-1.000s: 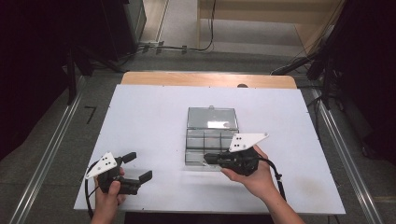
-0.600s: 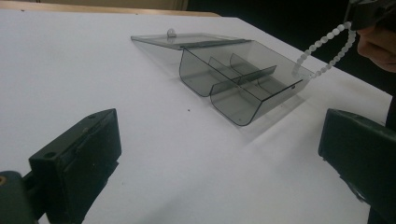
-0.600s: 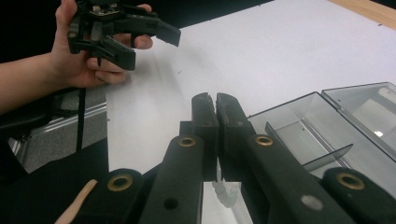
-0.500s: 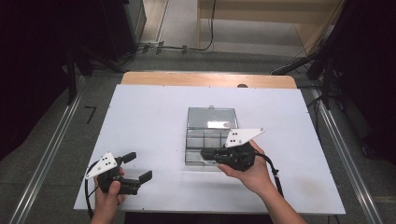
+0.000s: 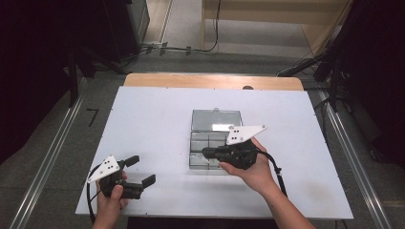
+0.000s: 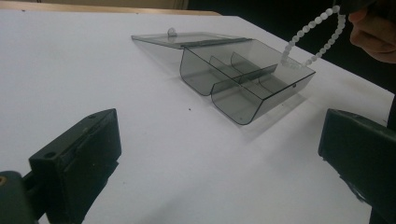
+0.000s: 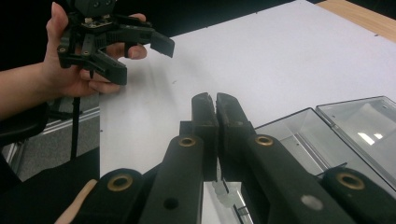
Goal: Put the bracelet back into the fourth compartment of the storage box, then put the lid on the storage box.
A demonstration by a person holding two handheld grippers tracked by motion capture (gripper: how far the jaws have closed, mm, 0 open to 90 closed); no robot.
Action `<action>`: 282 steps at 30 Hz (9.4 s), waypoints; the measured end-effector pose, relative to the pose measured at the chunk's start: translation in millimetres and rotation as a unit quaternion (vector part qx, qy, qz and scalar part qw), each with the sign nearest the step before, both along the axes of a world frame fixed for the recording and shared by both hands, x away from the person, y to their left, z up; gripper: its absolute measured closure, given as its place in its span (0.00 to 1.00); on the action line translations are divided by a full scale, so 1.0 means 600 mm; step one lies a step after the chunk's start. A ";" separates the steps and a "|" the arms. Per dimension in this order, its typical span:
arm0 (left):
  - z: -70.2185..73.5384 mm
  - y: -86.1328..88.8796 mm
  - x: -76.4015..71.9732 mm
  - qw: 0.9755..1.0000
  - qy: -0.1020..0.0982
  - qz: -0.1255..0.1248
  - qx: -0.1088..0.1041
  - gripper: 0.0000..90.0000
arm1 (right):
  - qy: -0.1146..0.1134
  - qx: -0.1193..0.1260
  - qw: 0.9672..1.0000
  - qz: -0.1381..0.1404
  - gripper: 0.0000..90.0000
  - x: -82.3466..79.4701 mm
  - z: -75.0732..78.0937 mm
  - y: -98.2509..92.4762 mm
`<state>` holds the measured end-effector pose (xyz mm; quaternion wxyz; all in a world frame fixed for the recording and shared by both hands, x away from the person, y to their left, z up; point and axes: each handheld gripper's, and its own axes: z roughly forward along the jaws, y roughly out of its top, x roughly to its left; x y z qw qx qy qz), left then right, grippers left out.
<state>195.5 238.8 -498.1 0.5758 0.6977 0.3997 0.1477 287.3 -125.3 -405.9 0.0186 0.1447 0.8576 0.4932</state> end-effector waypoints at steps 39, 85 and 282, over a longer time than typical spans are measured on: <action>0.000 0.001 0.000 1.000 0.000 -0.002 0.001 0.00 | 0.022 0.003 1.000 -0.022 0.95 0.033 -0.038 0.024; -0.001 -0.003 0.001 1.000 0.002 -0.004 0.003 0.00 | 0.050 -0.030 0.995 -0.086 0.95 0.039 -0.102 0.023; 0.003 -0.180 0.333 0.987 0.151 -0.018 -0.043 0.02 | 0.153 0.058 0.958 -0.235 0.02 0.240 -0.161 -0.149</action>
